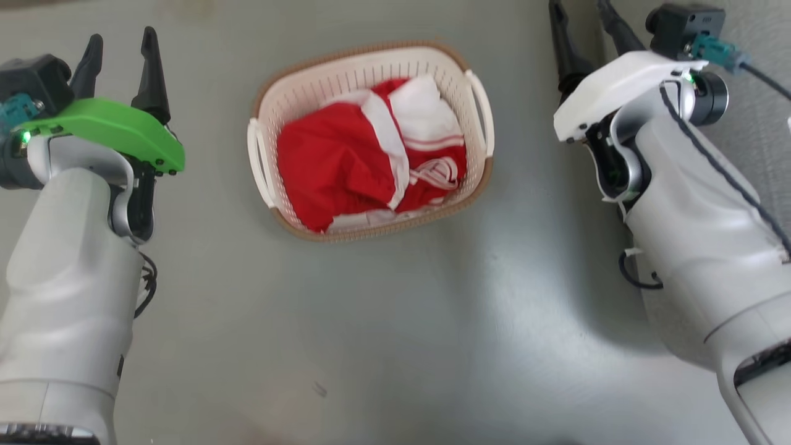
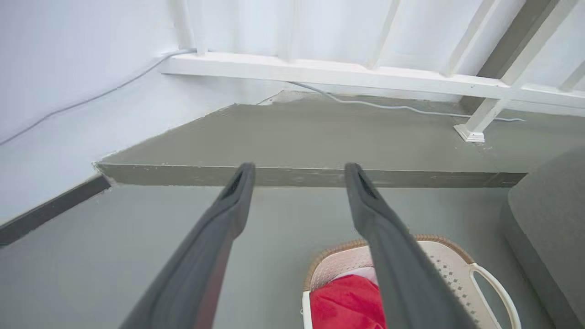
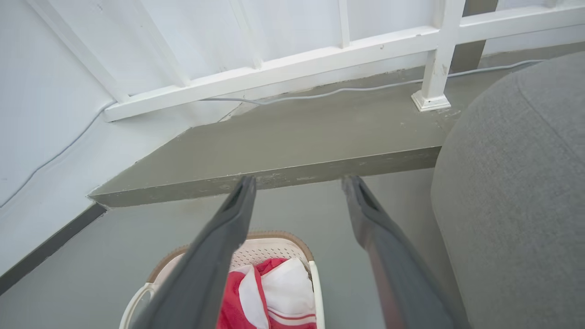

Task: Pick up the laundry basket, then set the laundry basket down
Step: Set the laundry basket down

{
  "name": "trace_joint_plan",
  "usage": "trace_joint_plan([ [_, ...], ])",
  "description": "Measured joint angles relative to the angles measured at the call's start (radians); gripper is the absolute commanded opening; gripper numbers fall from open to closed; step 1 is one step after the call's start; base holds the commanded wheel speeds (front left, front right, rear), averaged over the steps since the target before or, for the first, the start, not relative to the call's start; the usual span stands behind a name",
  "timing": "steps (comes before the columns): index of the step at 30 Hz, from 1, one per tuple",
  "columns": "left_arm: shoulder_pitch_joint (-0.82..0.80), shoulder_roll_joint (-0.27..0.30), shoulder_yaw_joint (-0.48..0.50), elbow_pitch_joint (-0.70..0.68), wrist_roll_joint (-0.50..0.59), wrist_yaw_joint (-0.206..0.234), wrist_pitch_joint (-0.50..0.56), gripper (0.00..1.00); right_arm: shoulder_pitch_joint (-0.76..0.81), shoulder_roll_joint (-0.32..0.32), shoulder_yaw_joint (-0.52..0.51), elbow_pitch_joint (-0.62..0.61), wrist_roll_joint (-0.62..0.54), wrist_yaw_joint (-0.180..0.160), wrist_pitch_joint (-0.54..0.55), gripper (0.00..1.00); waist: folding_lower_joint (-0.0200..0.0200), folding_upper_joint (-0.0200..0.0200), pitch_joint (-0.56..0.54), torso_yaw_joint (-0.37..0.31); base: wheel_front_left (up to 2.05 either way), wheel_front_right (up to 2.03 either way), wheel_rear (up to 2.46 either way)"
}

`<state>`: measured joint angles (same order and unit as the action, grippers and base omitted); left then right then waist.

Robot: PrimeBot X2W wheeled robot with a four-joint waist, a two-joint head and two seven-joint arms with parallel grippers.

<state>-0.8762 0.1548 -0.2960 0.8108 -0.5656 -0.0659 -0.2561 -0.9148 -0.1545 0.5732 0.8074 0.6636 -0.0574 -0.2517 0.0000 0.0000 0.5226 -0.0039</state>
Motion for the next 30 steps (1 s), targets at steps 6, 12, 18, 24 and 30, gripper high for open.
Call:
trace_joint_plan([
  [6, 0.087, 0.011, 0.022, -0.143, 0.085, 0.030, 0.000, 1.00, 0.081, -0.002, -0.041, -0.108, -0.067, -0.017, 0.000, 1.00, 0.0000, 0.0000, -0.078, -0.002, 0.00, 0.00, 0.00],
  [12, 0.206, 0.003, 0.037, -0.256, 0.135, 0.045, 0.000, 1.00, 0.185, -0.007, -0.076, -0.204, -0.132, -0.034, 0.000, 1.00, 0.0000, 0.0000, -0.156, -0.006, 0.00, 0.00, 0.00],
  [18, 0.329, -0.004, 0.046, -0.347, 0.176, 0.067, 0.000, 1.00, 0.291, -0.009, -0.103, -0.285, -0.191, -0.046, 0.000, 1.00, -0.0001, 0.0000, -0.235, -0.013, 0.00, 0.00, 0.00],
  [24, 0.458, -0.015, 0.054, -0.421, 0.215, 0.094, 0.000, 1.00, 0.394, -0.021, -0.131, -0.347, -0.234, -0.056, 0.000, 1.00, 0.0000, 0.0000, -0.310, -0.021, 0.00, 0.00, 0.00],
  [30, 0.561, -0.025, 0.039, -0.479, 0.238, 0.104, 0.000, 1.00, 0.502, -0.032, -0.154, -0.390, -0.256, -0.059, 0.000, 1.00, -0.0001, 0.0000, -0.376, -0.023, 0.00, 0.00, 0.00],
])
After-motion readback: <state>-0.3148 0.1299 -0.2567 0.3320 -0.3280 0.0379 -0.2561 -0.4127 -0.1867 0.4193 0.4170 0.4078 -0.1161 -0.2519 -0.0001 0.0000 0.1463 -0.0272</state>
